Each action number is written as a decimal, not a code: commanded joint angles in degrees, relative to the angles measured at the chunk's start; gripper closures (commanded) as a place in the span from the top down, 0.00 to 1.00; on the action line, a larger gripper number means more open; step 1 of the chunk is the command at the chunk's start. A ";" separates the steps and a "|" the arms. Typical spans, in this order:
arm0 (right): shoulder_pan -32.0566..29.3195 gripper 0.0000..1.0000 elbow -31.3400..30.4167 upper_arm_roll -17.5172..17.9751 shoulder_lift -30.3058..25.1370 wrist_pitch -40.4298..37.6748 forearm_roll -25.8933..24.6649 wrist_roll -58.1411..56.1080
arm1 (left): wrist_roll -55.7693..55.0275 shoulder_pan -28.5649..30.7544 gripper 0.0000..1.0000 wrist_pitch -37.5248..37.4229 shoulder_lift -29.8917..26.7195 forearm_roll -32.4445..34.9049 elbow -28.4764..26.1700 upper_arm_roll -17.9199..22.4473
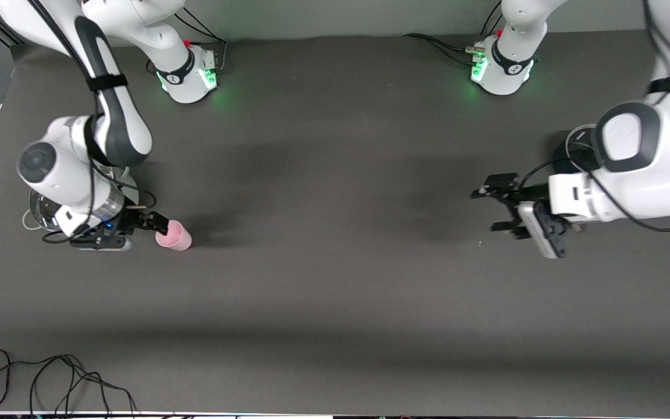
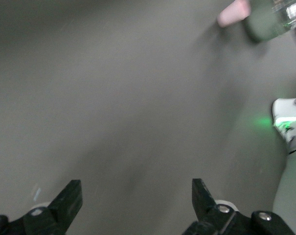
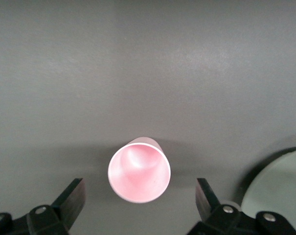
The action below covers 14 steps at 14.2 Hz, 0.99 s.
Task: Transfer pink cup from left to right arm
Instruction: 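Set the pink cup down with the right gripper while the left gripper withdraws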
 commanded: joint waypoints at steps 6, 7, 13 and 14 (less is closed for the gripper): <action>0.18 1.00 20.90 -4.46 -6.13 -31.23 -2.54 0.14 | -30.10 -1.03 1.00 -17.61 -1.48 21.47 16.52 -0.65; 0.18 1.00 23.45 -4.55 -6.13 -34.32 -3.60 0.14 | -35.55 -1.03 1.00 -19.64 -1.48 23.07 17.84 -0.92; 0.10 1.00 31.03 -4.73 -6.83 -44.36 -4.40 0.14 | -48.62 1.33 1.00 -25.20 -2.98 26.68 19.78 -0.13; 0.01 1.00 31.03 -5.25 -7.10 -44.45 -4.66 0.05 | -48.18 2.65 1.00 -24.33 -3.15 26.77 19.78 -0.65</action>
